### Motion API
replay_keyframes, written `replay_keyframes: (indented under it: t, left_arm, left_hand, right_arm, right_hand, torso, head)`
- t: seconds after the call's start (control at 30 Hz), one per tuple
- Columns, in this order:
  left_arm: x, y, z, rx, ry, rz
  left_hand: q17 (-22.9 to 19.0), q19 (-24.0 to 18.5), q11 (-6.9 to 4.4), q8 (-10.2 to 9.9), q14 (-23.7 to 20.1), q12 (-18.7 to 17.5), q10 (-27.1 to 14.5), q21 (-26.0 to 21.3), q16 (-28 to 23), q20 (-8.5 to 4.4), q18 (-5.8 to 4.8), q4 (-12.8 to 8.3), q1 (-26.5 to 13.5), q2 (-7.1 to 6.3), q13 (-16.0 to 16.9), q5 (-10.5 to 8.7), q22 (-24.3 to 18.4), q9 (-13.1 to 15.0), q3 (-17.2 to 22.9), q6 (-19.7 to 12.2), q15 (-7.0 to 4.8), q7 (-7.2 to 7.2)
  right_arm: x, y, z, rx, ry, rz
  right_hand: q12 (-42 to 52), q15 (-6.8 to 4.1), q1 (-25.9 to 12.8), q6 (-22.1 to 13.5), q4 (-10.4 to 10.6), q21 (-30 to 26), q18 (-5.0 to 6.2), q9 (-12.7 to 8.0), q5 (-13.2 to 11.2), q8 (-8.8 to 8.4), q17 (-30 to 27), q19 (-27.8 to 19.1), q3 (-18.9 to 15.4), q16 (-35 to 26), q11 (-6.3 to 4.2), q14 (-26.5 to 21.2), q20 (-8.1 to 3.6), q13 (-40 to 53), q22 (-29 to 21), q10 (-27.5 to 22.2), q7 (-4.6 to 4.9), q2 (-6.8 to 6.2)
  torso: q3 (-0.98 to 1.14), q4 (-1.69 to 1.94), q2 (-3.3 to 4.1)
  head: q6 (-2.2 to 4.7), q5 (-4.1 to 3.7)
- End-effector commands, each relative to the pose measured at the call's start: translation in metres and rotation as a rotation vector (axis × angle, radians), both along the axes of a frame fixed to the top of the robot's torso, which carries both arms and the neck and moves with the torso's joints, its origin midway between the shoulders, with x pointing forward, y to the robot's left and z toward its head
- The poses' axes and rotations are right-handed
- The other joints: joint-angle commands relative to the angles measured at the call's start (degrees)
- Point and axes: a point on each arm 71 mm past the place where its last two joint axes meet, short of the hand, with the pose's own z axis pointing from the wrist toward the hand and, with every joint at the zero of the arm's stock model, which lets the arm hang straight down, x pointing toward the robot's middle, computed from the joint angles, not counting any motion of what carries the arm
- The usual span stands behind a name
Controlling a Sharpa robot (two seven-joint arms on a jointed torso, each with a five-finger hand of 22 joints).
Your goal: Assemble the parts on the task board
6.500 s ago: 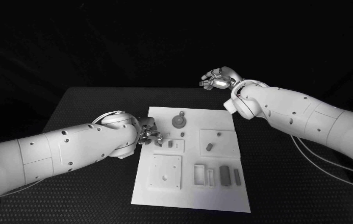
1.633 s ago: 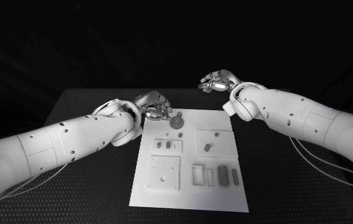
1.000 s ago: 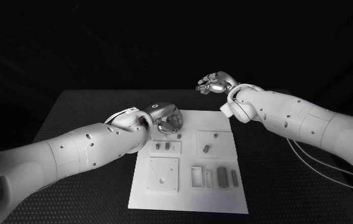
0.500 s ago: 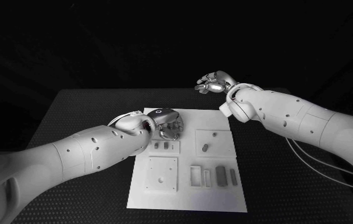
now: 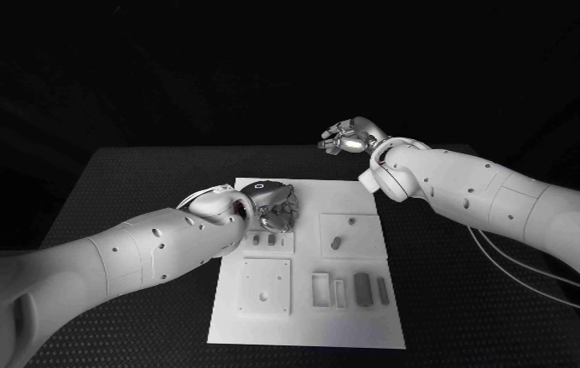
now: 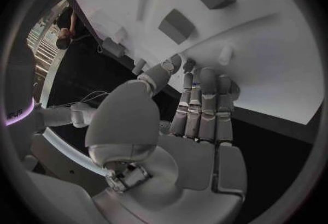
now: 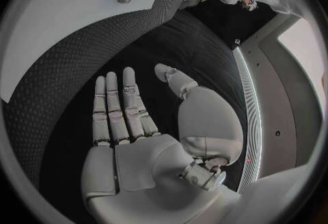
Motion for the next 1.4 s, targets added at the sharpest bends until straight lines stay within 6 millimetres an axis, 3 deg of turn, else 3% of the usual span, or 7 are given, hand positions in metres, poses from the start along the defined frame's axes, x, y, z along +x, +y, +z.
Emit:
replay_keyframes:
  t: [0.03,0.73,1.4]
  left_arm:
    - [0.000,-0.001,-0.002,0.005,-0.005,-0.002]
    - [0.000,-0.002,-0.012,0.032,0.004,0.004]
    - [-0.012,-0.004,-0.027,0.174,-0.052,-0.084]
  left_hand:
    - [0.1,0.5,-0.03,-0.1,0.5,-0.3,0.4,0.3,0.3,-1.74,1.04,0.2,-0.2,0.65,-0.2,-0.16,0.1,-0.1,0.1,0.1,-0.02,0.46]
    - [1.5,2.7,-1.21,0.7,2.1,0.0,5.4,1.5,4.9,-2.61,1.62,-0.1,0.7,2.62,-0.2,-0.14,1.4,-0.9,0.7,1.6,-1.20,0.40]
    - [1.5,3.5,-1.66,1.3,2.8,-0.3,6.5,1.8,6.3,-3.13,1.57,-1.0,1.2,2.17,0.1,-0.12,1.8,-1.2,0.7,2.8,-1.68,-0.07]
  right_arm:
    - [-0.001,0.003,0.000,0.002,-0.004,0.016]
    - [-0.001,0.004,0.000,0.003,-0.001,0.021]
    - [-0.001,0.002,0.000,0.002,0.000,0.021]
  right_hand:
    - [0.2,-0.07,0.4,0.4,0.1,-0.4,-0.43,-0.1,0.4,0.36,0.1,-0.2,-0.2,-0.2,4.35,-0.3,0.07,-0.1,0.1,-11.7,0.57,0.12]
    - [0.2,-0.09,0.4,0.4,0.2,-0.4,-0.42,-0.1,0.4,0.40,0.1,-0.2,-0.2,-0.3,4.34,-0.3,0.08,-0.2,0.2,-11.7,0.57,0.13]
    - [0.3,-0.10,0.4,0.4,0.1,-0.5,-0.42,-0.1,0.4,0.43,0.1,-0.2,-0.3,-0.3,4.33,-0.3,0.08,-0.2,0.2,-11.7,0.55,0.14]
  torso:
    - [-0.02,0.01,0.00]
    - [0.03,0.08,0.02]
    - [-0.06,0.16,0.00]
  head:
    - [0.01,-0.05]
    - [-0.10,-0.32]
    - [-0.41,-0.62]
